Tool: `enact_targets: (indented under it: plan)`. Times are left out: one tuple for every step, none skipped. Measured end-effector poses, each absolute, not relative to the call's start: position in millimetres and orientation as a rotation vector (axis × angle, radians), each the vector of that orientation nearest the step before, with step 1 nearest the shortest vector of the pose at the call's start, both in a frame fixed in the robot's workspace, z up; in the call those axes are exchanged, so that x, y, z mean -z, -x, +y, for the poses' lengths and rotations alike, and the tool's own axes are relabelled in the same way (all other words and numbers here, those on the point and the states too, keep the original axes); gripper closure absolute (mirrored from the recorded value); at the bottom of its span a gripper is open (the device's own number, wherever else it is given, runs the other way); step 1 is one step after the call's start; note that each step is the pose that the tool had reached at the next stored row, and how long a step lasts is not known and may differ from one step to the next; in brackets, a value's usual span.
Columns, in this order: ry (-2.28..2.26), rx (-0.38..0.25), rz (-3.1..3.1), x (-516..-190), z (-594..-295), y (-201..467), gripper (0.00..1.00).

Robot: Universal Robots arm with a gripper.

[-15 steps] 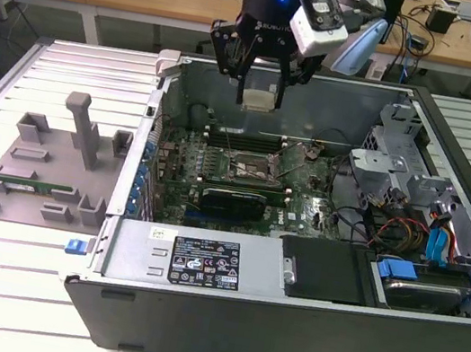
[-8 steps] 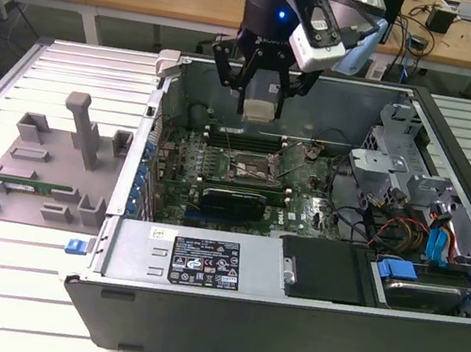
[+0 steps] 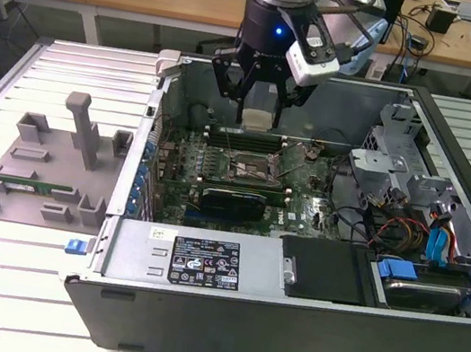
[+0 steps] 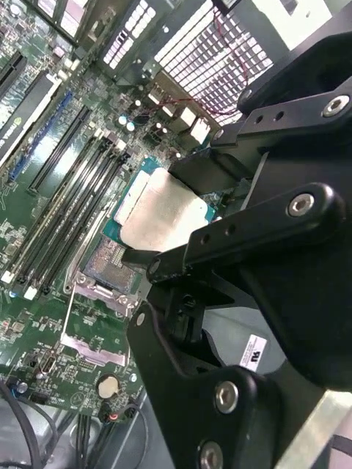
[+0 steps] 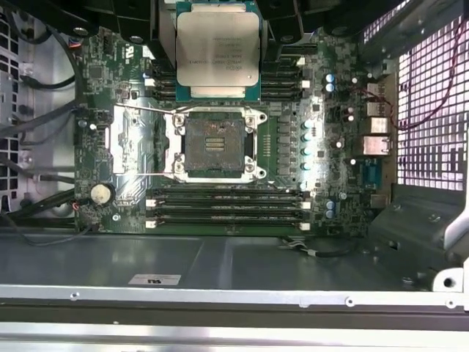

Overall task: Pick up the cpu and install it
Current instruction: 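Pick up the cpu and move it towards the insertion slot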

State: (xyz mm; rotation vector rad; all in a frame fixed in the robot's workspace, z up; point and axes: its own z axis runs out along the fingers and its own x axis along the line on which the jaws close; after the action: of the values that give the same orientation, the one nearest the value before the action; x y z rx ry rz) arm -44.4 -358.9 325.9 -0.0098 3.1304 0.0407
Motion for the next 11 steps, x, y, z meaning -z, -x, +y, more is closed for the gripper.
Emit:
enact_targets:
  plan:
    - [0.01,-0.041,3.13,-324,-359,44,0.45]
    - [0.01,-0.041,3.131,-321,-358,44,0.45]
    - [0.01,-0.041,3.131,-319,-358,44,0.45]
    - [0.01,-0.041,3.131,-318,-357,44,0.45]
    - [0.01,-0.041,3.131,-315,-357,44,0.45]
    - [0.01,-0.041,3.132,-312,-356,44,0.45]
    - [0.01,-0.041,3.134,-308,-353,44,0.45]
    - [0.01,-0.041,3.134,-307,-352,44,0.45]
    - [0.01,-0.041,3.135,-306,-351,44,0.45]
    - [0.01,-0.041,3.135,-304,-349,44,0.45]
    - [0.01,-0.041,3.136,-303,-348,44,0.45]
